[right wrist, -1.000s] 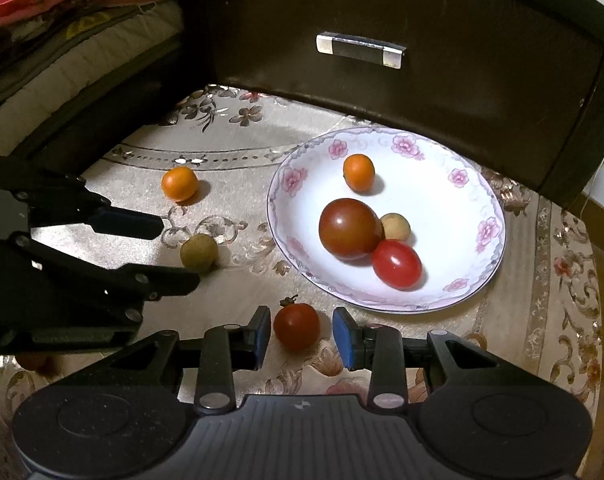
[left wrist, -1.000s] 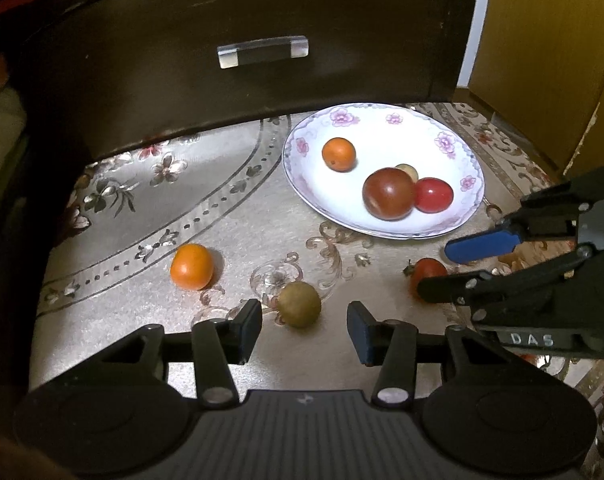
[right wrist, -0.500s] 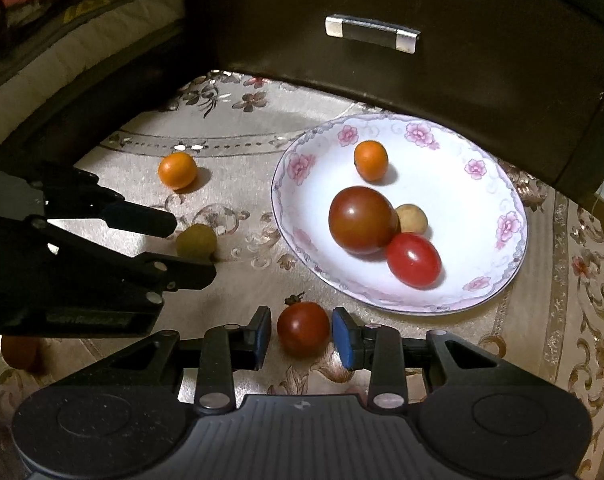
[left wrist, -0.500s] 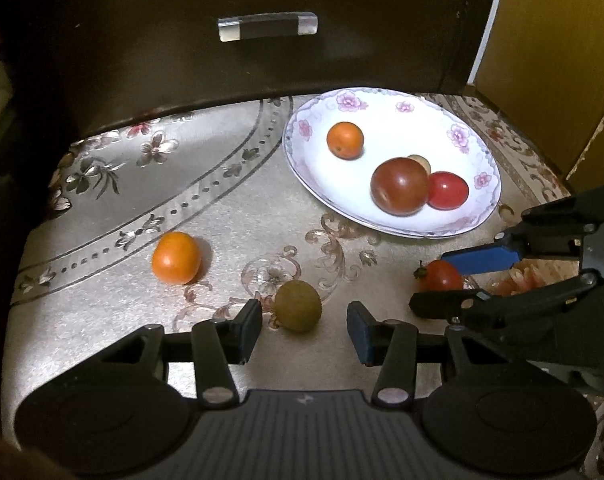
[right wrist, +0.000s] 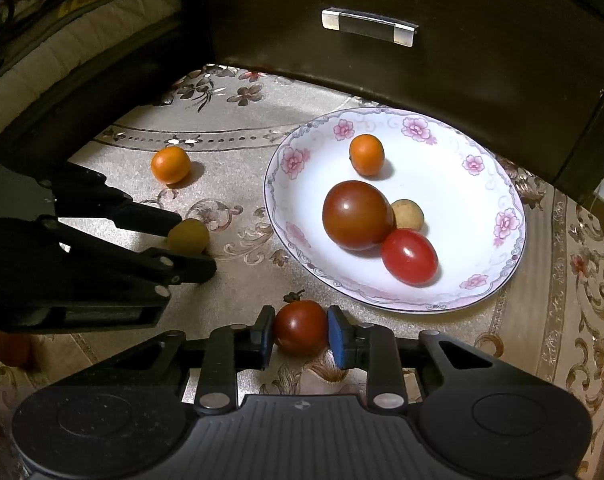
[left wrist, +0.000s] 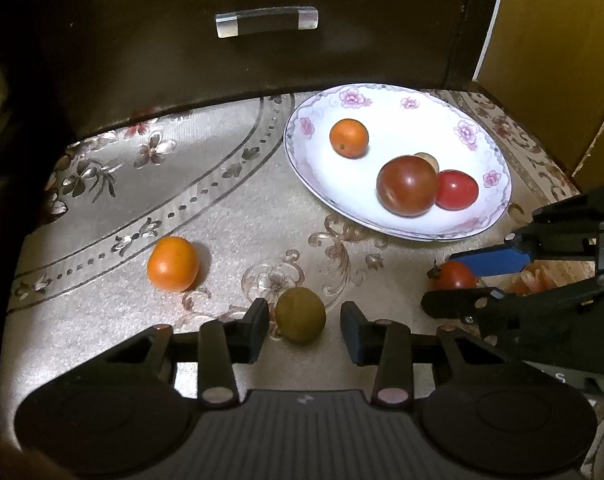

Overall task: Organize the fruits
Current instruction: 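Grasp the olive round fruit with the left gripper while the right grasps the other red cherry tomato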

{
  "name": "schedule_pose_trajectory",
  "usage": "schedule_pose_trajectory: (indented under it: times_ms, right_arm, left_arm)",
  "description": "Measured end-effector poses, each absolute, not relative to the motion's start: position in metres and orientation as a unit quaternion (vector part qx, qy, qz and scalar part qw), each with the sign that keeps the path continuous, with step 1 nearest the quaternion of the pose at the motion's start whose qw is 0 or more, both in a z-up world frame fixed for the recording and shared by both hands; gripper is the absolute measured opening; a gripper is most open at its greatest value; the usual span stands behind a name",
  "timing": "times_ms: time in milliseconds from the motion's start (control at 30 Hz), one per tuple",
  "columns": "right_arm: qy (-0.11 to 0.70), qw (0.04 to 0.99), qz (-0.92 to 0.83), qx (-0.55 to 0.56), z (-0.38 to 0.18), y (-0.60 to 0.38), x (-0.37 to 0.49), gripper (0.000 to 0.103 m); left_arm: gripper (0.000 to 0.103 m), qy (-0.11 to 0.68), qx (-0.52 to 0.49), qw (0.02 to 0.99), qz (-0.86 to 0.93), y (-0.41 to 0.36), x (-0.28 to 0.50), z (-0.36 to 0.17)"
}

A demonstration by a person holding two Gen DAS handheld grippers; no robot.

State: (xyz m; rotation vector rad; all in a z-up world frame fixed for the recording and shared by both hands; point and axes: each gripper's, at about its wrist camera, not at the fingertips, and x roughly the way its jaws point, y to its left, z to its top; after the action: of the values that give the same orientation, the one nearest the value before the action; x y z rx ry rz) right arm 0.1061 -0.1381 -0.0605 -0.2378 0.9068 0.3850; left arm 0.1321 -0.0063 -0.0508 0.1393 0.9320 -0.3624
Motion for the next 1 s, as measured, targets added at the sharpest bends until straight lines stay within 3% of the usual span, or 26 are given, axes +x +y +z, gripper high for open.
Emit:
schedule_pose_trajectory:
  times_ms: [167, 500, 1000]
  right_arm:
    - [0.434, 0.874, 0.186, -0.115, -0.0608, -0.139, 0.1058, 0.024]
    - [0.431, 0.876, 0.182, -0.117, -0.0606, -0.1396, 0.1046, 0.023]
    - [0.436, 0.873, 0.181, -0.122, -0.0606, -0.1391, 0.103, 0.024]
  left_arm:
    - [0.045, 0.442, 0.065, 0.878, -0.171, -0.0054, 0.1302, -0.0514]
    - [0.033, 0.443, 0.063, 0.878, -0.173, -0.0049, 0.1283, -0.0485]
    - [0.033, 0.442, 0.075, 0.876, -0.177, -0.0082, 0.1236, -0.0483]
